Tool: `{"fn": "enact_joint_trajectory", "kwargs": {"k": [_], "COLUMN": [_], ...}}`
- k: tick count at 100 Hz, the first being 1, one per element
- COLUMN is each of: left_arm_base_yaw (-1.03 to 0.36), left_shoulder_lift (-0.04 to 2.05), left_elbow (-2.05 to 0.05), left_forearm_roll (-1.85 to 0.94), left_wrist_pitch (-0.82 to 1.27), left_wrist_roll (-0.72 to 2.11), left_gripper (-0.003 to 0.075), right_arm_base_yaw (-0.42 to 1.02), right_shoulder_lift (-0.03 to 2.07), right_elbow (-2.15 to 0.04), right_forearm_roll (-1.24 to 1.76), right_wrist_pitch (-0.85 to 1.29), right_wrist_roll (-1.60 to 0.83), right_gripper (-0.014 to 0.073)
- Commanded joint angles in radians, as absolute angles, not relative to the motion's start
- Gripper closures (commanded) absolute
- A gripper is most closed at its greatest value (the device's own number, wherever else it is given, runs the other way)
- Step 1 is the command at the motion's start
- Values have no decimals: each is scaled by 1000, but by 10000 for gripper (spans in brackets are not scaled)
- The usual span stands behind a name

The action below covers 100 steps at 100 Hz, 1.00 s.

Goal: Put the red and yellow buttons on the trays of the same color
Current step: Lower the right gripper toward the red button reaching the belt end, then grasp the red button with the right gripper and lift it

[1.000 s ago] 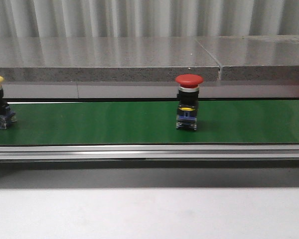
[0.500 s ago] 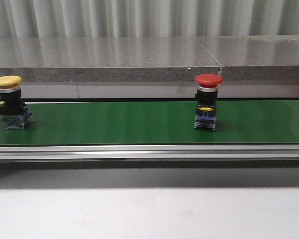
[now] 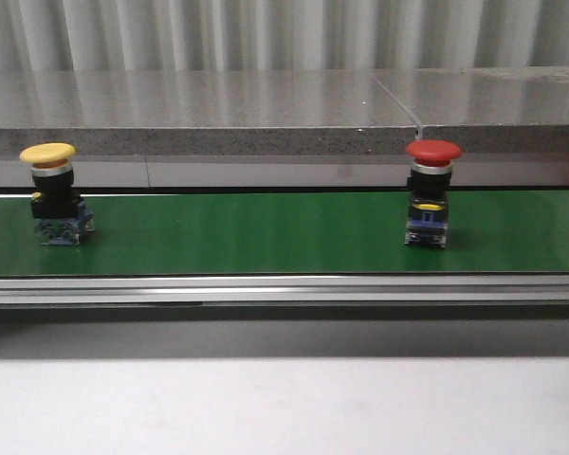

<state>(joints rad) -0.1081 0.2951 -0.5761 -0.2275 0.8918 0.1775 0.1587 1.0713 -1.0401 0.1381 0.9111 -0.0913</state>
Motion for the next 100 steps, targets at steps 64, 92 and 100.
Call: {"fn": "enact_joint_trajectory", "kwargs": {"k": [64, 92, 100], "left_arm_base_yaw": [-113, -113, -113], "left_shoulder_lift": [305, 305, 305], "left_elbow": [-601, -601, -601], "left_forearm_roll": [-251, -251, -251], "left_wrist_pitch": [822, 822, 822], "left_wrist_roll": [178, 178, 178], "left_gripper": [741, 741, 741], "right_arm_base_yaw": [241, 191, 184], "right_shoulder_lift": [1455, 1564, 1577], "right_elbow": [-1263, -1269, -1268], "right_forearm_roll": [164, 143, 143], "right_wrist_pitch": [908, 843, 838], "right_wrist_roll": [-150, -148, -148], "right_gripper": [67, 69, 92]}}
